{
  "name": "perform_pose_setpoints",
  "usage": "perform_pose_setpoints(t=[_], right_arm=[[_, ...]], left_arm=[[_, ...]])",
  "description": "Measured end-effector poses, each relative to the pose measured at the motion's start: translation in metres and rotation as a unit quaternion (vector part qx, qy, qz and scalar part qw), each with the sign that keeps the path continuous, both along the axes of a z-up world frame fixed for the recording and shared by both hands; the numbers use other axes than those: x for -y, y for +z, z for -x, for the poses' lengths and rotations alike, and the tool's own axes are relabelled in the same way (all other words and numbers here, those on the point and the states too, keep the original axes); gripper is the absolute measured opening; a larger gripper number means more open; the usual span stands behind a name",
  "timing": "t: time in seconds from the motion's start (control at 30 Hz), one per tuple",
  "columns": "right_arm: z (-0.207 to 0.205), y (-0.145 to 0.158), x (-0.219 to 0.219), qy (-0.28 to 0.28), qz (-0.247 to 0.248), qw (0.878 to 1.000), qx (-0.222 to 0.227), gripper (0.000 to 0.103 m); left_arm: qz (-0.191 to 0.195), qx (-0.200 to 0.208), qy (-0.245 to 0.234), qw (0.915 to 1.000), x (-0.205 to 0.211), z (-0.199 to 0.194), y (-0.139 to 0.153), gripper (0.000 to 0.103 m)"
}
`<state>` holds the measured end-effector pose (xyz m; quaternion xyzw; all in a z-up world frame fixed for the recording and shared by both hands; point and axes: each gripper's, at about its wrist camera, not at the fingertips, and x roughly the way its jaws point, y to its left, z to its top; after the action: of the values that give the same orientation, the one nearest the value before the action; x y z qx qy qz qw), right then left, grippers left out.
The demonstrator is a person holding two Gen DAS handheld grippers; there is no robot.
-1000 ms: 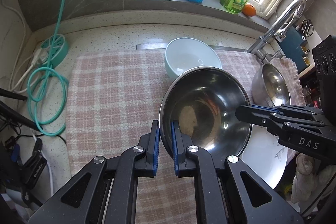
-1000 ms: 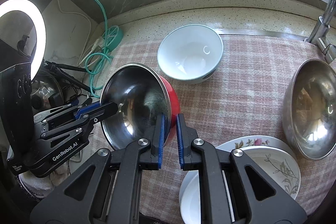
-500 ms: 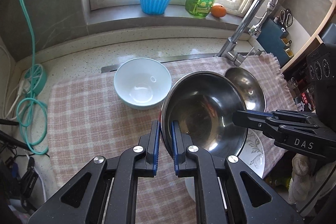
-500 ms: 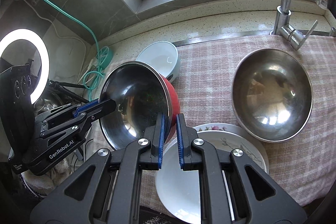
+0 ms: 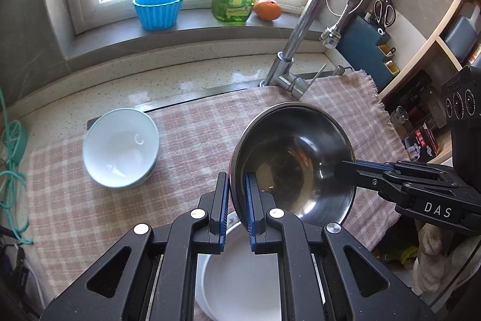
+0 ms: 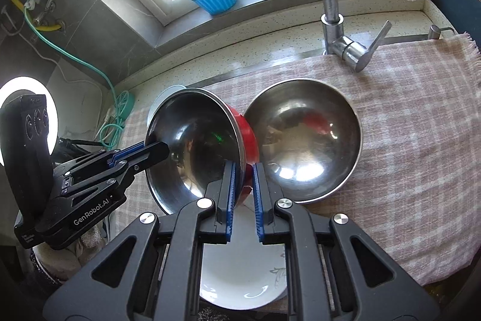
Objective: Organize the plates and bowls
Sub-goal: 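Lift the red-bottomed bowl and carry it over the placed steel bowl, then lower the red-bottomed bowl into the steel bowl and open the right gripper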
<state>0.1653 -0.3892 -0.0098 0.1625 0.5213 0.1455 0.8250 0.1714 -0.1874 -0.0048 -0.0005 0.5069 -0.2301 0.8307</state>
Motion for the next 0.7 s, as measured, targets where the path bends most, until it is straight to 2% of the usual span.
perform_pose_setpoints(t=[0.3, 0.7], right_arm=[[-0.024, -0.018, 0.038, 0.003, 0.032, 0.999, -0.014, 0.011], [-0.048, -0.057, 0.051, 0.027, 0.061, 0.997, -0.045, 0.011]], left_arm=[[-0.001, -0.029, 0.001, 0.9996, 0.044, -0.019, -0.021, 0.009], [-0.032, -0.045, 0.011, 0.9984, 0.071, -0.031, -0.044, 0.009]])
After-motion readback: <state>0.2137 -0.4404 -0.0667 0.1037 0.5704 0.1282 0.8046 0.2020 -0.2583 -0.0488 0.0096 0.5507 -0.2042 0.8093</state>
